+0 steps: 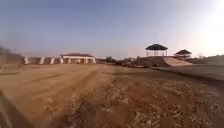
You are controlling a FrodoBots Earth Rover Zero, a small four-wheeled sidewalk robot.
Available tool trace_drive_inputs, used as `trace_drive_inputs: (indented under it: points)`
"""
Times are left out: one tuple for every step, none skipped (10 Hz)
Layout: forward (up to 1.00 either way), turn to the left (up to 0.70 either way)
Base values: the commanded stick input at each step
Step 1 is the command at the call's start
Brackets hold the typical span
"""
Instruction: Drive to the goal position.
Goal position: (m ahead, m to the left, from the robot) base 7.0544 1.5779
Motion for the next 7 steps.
trace_drive_inputs:
  points:
    - [0.7, 0.0]
    - [0.7, 0.0]
    - [0.7, 0.0]
    - [0.7, 0.0]
    - [0.7, 0.0]
    - [0.7, 0.0]
    - [0.7, 0.0]
